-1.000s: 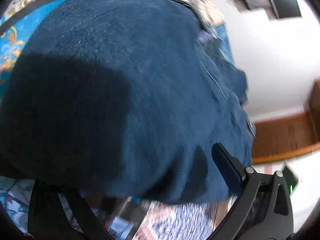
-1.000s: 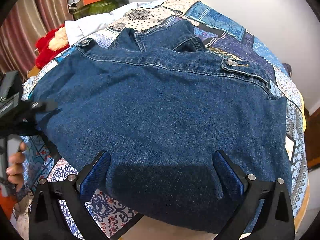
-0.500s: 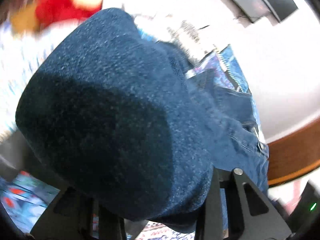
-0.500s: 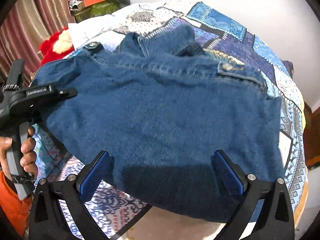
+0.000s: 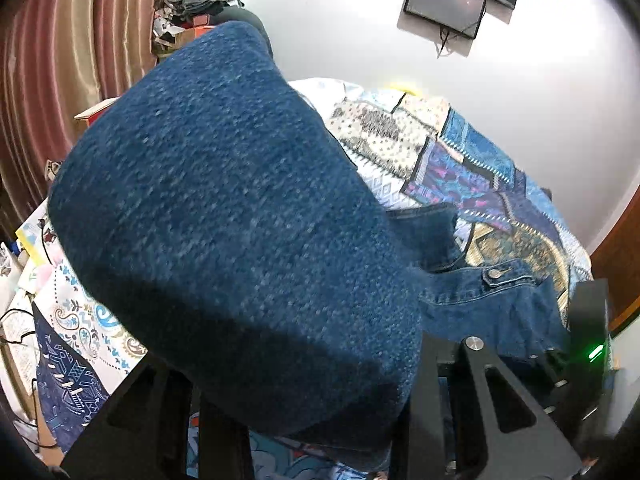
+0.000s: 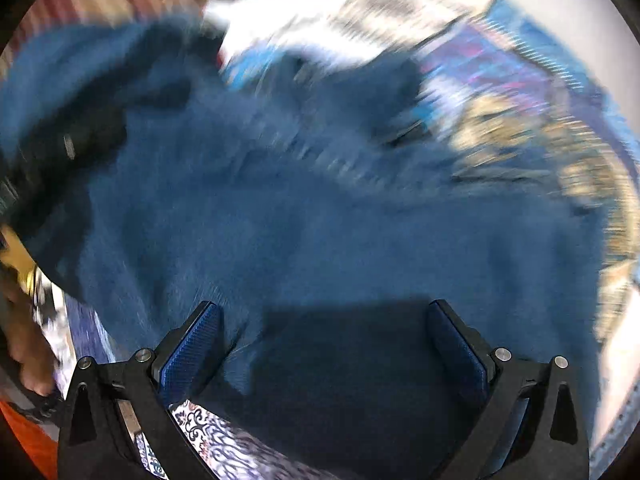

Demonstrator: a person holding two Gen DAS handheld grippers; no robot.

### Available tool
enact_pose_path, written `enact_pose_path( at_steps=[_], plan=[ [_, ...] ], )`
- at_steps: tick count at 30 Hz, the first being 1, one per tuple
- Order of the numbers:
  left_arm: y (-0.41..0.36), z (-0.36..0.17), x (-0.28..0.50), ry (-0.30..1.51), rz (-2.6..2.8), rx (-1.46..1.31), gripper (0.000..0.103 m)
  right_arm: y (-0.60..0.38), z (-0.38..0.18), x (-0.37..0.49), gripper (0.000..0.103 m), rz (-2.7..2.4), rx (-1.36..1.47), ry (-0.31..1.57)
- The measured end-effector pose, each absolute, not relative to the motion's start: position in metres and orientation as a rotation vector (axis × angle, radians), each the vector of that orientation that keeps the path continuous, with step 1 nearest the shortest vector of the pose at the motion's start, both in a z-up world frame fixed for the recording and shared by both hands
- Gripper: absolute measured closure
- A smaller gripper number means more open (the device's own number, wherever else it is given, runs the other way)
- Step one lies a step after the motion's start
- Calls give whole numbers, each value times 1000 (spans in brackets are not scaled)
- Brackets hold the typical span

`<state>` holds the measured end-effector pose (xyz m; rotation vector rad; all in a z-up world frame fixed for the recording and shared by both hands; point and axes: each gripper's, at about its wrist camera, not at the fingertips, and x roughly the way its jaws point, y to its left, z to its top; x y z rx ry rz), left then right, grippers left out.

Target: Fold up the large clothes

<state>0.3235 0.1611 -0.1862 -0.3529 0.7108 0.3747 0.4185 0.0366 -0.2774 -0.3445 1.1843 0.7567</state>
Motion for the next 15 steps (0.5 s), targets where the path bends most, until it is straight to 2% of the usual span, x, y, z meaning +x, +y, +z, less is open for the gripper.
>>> enact_pose_path(
  at_steps=[4,8,15],
  plan=[
    [166,-196,325,712,395,-255,71,53,-291,404,0,748,-444,1134],
    [157,-184,327,688,372,-193,71,37,-280,416,0,790,-355,1196],
    [82,-153,344,589,268,57,72,-71,-213,421,0,683,-104,1109]
  ],
)
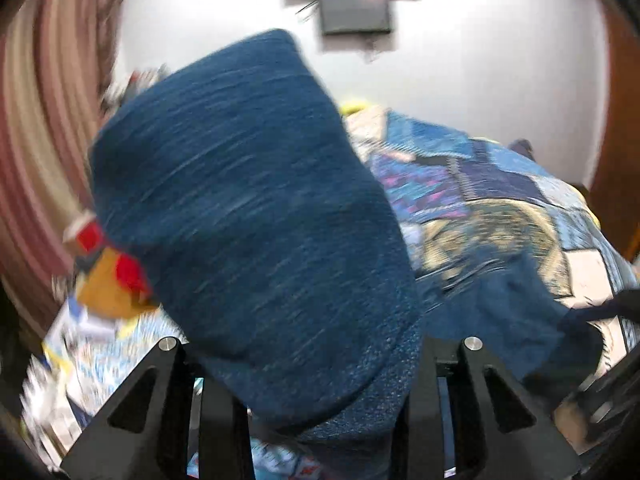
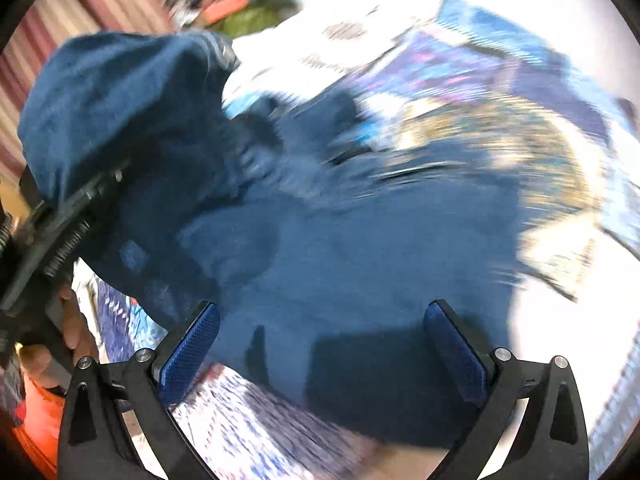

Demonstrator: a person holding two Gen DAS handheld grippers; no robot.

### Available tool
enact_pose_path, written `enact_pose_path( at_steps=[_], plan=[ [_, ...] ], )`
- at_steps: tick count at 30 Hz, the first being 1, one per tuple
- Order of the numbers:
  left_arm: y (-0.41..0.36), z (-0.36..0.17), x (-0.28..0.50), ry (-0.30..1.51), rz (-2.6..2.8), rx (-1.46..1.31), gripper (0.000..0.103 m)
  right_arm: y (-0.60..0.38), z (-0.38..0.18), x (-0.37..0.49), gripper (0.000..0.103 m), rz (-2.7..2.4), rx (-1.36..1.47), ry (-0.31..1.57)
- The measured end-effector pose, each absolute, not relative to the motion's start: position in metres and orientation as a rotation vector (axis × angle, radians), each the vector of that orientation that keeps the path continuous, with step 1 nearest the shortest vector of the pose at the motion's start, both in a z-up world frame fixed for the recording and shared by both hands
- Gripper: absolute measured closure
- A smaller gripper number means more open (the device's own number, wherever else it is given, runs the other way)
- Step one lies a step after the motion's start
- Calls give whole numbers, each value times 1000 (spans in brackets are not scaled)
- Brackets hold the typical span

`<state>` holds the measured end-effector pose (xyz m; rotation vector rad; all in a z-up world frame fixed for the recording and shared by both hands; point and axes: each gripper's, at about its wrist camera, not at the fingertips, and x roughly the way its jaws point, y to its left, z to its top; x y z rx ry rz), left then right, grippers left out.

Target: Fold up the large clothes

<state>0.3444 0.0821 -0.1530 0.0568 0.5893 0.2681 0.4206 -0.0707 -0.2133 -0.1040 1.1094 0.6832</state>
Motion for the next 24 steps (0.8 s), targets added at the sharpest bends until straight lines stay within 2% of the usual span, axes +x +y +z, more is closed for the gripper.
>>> enact_pose_path(
  at_steps=[5,11,15,18,22,24],
  plan=[
    [-9,-153,346,532,109,270,72,-162,-179,414,0,516,-56,1039],
    [-78,-214,336,713,-124,473,71,-245,-163,380,0,396,40,1025],
    [-93,-226,319,711,-91,603,67,-268,-168,369,0,384,93,1035],
    [-84,-214,311,738,-119,555,56,-269,-169,357,0,397,98,1035],
    [-72,-199,294,751,-213,476,26,-265,-163,350,0,420,95,1016],
    [-67,-187,281,743,-240,444,23,-260,-156,344,0,434,87,1002]
  ],
)
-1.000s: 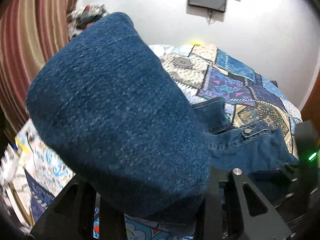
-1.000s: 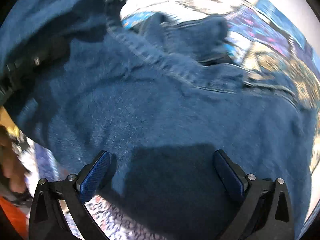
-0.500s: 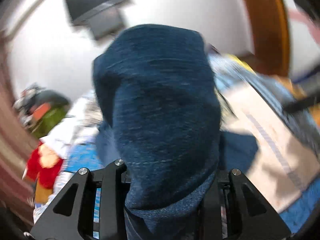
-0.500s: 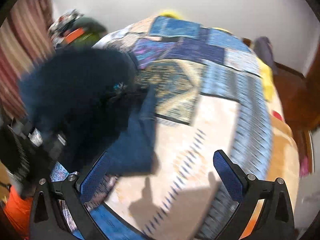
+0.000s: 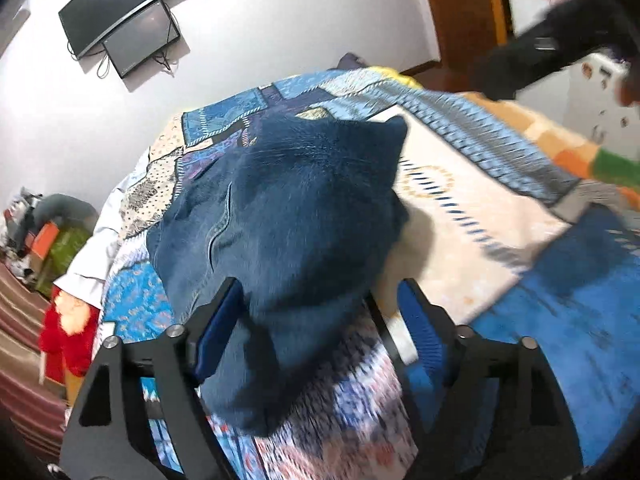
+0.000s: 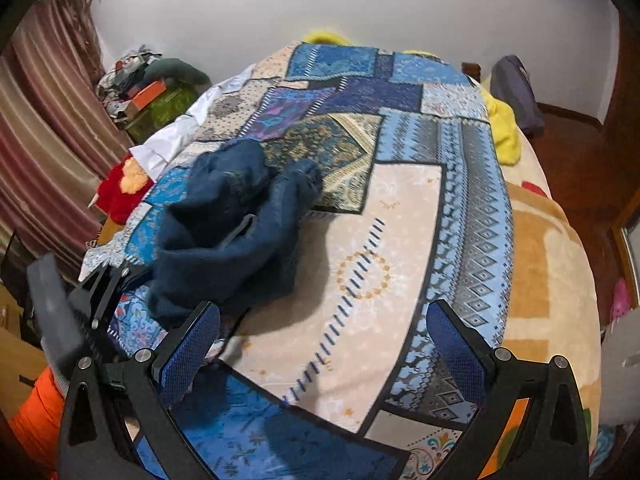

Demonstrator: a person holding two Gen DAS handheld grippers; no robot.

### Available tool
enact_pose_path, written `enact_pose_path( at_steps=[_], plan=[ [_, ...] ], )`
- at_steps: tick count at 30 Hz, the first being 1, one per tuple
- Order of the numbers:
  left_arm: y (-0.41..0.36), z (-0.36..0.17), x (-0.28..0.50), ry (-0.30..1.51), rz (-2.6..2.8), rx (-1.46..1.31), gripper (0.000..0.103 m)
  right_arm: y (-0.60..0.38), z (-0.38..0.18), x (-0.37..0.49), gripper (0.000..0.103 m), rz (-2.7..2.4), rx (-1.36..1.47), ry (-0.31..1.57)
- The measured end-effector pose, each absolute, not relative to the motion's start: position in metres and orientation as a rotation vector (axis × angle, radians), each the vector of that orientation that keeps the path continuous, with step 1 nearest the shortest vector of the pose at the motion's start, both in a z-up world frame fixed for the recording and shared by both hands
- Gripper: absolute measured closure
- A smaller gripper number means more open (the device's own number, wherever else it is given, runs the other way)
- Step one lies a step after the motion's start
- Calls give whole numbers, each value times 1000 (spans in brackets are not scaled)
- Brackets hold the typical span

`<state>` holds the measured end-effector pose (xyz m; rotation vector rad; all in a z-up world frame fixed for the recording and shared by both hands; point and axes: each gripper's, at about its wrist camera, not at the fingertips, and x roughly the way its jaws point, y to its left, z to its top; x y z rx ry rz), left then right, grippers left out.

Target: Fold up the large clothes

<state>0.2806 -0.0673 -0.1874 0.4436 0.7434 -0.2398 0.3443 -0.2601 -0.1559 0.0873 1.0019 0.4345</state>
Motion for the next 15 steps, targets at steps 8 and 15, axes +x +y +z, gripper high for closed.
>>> enact_pose_path(
  at_steps=[8,15],
  plan=[
    [-5,-162,260,767,-117,246,20,-214,-127,346,0,528,44,933],
    [56,-163,285,790,40,111,11,-148,-131,367,0,646,-20,937]
  ],
)
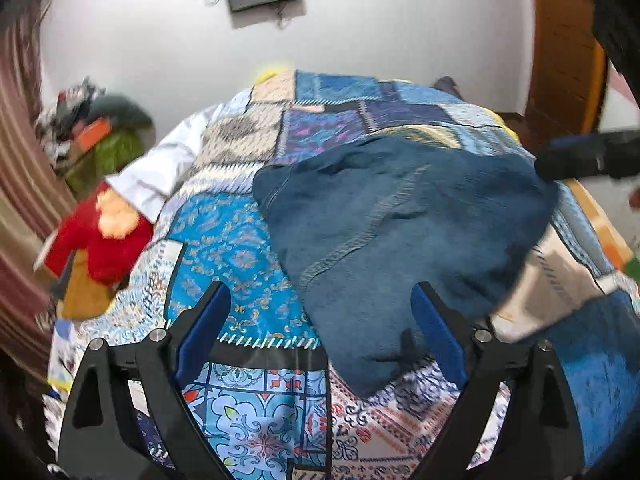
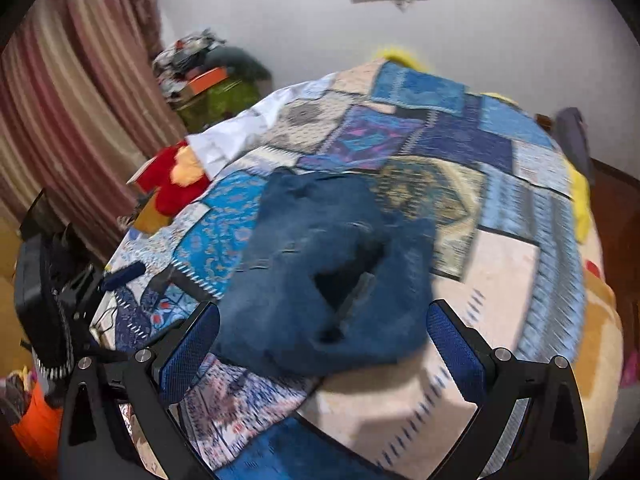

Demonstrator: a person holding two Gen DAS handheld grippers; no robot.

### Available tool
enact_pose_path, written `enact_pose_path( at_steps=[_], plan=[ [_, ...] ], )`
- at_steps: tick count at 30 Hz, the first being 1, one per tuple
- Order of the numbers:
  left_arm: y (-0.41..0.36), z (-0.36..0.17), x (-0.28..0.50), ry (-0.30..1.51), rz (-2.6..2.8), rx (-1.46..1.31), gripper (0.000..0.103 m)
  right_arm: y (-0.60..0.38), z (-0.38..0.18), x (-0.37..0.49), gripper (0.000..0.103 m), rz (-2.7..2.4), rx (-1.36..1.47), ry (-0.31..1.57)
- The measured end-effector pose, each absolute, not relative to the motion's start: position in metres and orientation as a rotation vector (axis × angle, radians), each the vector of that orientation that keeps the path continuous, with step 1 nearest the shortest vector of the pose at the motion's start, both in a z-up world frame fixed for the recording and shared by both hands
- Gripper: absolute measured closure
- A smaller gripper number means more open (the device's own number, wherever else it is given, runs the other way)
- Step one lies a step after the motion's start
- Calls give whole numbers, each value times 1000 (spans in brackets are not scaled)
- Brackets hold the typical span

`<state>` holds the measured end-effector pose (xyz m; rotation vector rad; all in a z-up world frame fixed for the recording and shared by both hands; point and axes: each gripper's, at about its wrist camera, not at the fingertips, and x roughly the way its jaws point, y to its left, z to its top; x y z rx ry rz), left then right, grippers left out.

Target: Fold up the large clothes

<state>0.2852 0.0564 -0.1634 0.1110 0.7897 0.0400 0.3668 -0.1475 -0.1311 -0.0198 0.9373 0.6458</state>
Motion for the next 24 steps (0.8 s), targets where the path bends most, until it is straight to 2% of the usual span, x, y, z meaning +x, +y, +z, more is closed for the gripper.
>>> enact_pose_path(
  at_steps=[6,11,18,24],
  plan=[
    [74,-206,321,926,29,-32,11,-122,-179,398,0,628,-70,1065],
    [78,-239,318,955,-18,-157,1,-155,-225,413,0,619,-42,1168],
    [70,-242,297,951,-21,-96,1,-202,-248,404,0,644,59,1221],
    [93,-238,277,994,-20,-128,1,-234,-242,396,0,538,72,1241]
  ],
)
